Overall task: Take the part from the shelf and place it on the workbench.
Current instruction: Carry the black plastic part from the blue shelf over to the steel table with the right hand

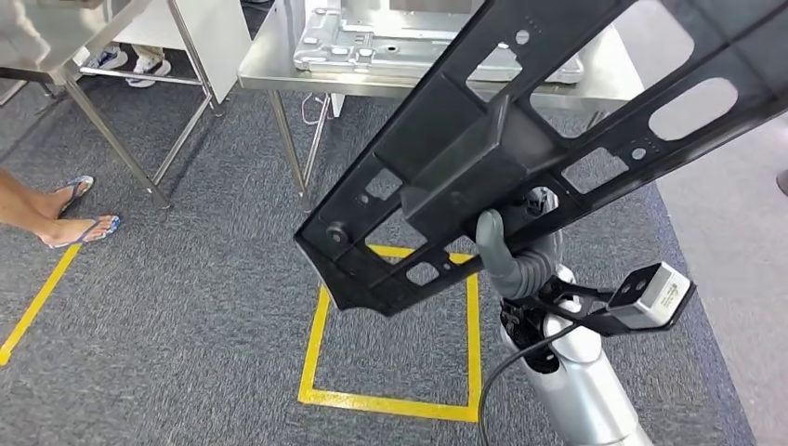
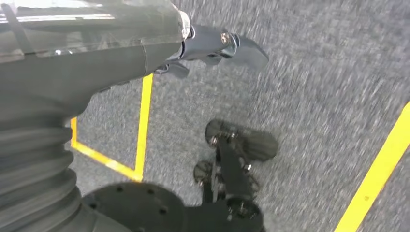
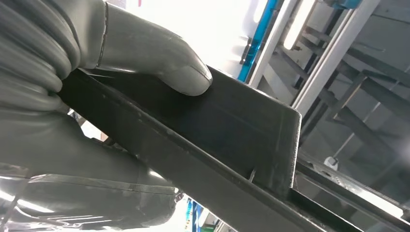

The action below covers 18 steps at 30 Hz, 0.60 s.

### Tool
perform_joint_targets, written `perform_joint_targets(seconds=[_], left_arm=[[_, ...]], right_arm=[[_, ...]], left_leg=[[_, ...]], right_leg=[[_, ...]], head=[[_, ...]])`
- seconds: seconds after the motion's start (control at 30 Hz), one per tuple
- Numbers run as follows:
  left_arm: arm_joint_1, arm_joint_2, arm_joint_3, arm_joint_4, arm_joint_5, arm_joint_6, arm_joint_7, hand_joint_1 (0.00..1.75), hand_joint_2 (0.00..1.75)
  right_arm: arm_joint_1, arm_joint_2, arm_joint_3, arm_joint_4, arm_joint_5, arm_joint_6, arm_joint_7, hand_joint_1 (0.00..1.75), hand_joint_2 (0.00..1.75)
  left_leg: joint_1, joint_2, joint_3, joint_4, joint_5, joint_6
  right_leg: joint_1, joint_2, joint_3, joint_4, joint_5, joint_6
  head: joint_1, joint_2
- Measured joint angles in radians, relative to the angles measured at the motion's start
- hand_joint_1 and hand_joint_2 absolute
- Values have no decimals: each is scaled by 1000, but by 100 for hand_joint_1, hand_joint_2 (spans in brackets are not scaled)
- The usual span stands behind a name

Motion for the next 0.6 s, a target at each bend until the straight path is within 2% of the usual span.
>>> perform_joint_targets(seconds=[0.07, 0.13, 0.17, 0.2, 0.23, 0.27, 0.3, 0.33, 0.37, 0.47, 0.5, 0.53, 0.6], left_arm=[[-1, 0, 0, 0, 0, 0, -1, 0, 175], [-1, 0, 0, 0, 0, 0, -2, 0, 175], [0, 0, 0, 0, 0, 0, -2, 0, 175], [1, -1, 0, 0, 0, 0, -2, 0, 175], [1, -1, 0, 0, 0, 0, -2, 0, 175], [2, -2, 0, 0, 0, 0, -2, 0, 175], [2, -2, 0, 0, 0, 0, -2, 0, 175], [1, -3, 0, 0, 0, 0, -2, 0, 175], [0, -3, 0, 0, 0, 0, -2, 0, 175], [-3, -3, 0, 0, 0, 0, -2, 0, 175], [-3, -3, 0, 0, 0, 0, -2, 0, 175], [-5, -3, 0, 0, 0, 0, -2, 0, 175], [-6, -3, 0, 0, 0, 0, -2, 0, 175]], right_arm=[[-4, 0, 0, 1, 0, 0, 0, 175, 175], [-4, -1, 0, 5, 0, 0, 0, 175, 175], [-3, -2, 0, 7, 0, 0, 0, 175, 175], [-2, -2, 0, 10, 0, 0, 0, 175, 175], [-2, -2, 0, 11, 0, 0, 0, 175, 175], [-3, -2, 0, 12, 0, -2, 0, 175, 175], [-3, -2, 0, 13, 0, -4, 1, 175, 175], [-4, -2, 0, 14, 1, -8, 2, 175, 175], [-4, -2, 0, 14, 2, -13, 4, 175, 175], [-4, -3, 0, 13, 2, -25, 13, 175, 175], [-5, -4, 0, 12, 2, -27, 16, 175, 175], [-8, -4, 0, 10, 1, -29, 18, 175, 175], [-12, -4, 0, 9, -1, -29, 21, 175, 175]], left_leg=[[2, 1, 15, -5, -8, 7], [2, 2, 26, -4, -20, 9], [2, 3, 35, -4, -28, 9], [2, 3, 46, -4, -36, 7], [2, 3, 59, -4, -46, 5], [2, 3, 74, -4, -57, 2], [2, 3, 88, -4, -67, -2], [1, 4, 97, -5, -76, -7], [1, 5, 102, -8, -83, -14], [0, 10, 114, -4, -91, -30], [0, 10, 110, 21, -92, -33], [1, 10, 88, 66, -99, -37], [2, 9, 4, 203, -140, -44]], right_leg=[[-4, -9, -53, 98, -42, 8], [-8, -12, -137, 224, -86, 14], [-9, -12, -167, 255, -88, 16], [-11, -14, -178, 247, -69, 17], [-11, -16, -169, 201, -32, 16], [-11, -19, -147, 129, 18, 12], [-9, -23, -126, 63, 56, 8], [-5, -27, -110, 14, 80, 2], [-1, -28, -103, -13, 92, -5], [1, -22, -89, -25, 82, -25], [-1, -21, -78, -28, 77, -32], [-2, -19, -66, -31, 71, -39], [-2, -18, -48, -34, 56, -48]], head=[[4, 0], [5, 0], [5, 0], [5, 0], [5, 0], [6, 0], [4, 0], [3, 0], [2, 0], [-1, 0], [-3, 0], [-5, 0], [-10, 0]])
